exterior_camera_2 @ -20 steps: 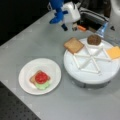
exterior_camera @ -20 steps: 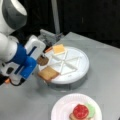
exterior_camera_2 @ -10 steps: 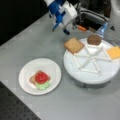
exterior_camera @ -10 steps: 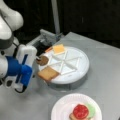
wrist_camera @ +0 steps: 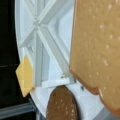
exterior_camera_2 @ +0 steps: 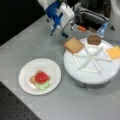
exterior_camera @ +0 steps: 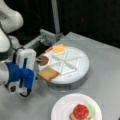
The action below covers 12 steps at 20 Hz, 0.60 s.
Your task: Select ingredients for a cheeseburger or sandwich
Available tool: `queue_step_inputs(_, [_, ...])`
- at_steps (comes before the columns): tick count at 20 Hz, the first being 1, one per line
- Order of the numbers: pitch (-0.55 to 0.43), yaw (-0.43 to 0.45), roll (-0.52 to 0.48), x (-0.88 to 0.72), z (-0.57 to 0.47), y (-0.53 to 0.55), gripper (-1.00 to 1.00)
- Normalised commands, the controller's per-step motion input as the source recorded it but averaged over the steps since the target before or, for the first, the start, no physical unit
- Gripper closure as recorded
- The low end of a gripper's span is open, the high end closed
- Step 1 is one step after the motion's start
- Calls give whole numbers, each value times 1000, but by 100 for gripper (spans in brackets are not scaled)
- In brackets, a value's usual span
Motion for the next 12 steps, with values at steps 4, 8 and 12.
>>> queue_step_inputs(4, [-118,166,373,257,-210,-345,-100])
queue_step_inputs(8, [-80,142,323,241,-141,-312,-100])
queue_step_inputs(12, [-86,131,295,235,-119,-218,-100])
